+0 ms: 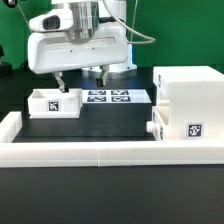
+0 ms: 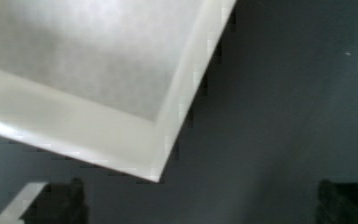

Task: Assemble drawer

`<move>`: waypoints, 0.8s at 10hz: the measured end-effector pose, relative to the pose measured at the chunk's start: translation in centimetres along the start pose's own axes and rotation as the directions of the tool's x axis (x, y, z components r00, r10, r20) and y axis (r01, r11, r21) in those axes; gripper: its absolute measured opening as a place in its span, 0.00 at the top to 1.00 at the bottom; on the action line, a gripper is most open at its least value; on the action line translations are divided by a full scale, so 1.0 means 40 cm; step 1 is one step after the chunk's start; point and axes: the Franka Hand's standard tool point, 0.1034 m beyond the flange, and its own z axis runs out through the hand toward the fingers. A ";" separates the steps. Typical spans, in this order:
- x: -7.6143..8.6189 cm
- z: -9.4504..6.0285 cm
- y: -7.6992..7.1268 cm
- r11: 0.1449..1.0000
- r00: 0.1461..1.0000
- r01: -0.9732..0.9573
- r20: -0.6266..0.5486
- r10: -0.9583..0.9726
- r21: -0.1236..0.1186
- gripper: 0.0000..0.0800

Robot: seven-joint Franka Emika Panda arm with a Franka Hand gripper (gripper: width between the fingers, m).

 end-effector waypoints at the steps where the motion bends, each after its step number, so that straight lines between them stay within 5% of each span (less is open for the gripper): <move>1: -0.022 0.007 -0.002 0.996 0.995 -0.095 0.005 0.095 -0.002 0.19; 4: -0.039 0.008 0.006 0.985 0.985 -0.170 -0.009 0.170 -0.015 0.19; 8: -0.085 0.074 0.006 0.979 0.979 -0.202 -0.035 0.201 -0.032 0.19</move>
Offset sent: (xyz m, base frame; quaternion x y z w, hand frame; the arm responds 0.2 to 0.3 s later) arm -0.0194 -0.0200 -0.0045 -0.0573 0.0153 0.0095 0.9982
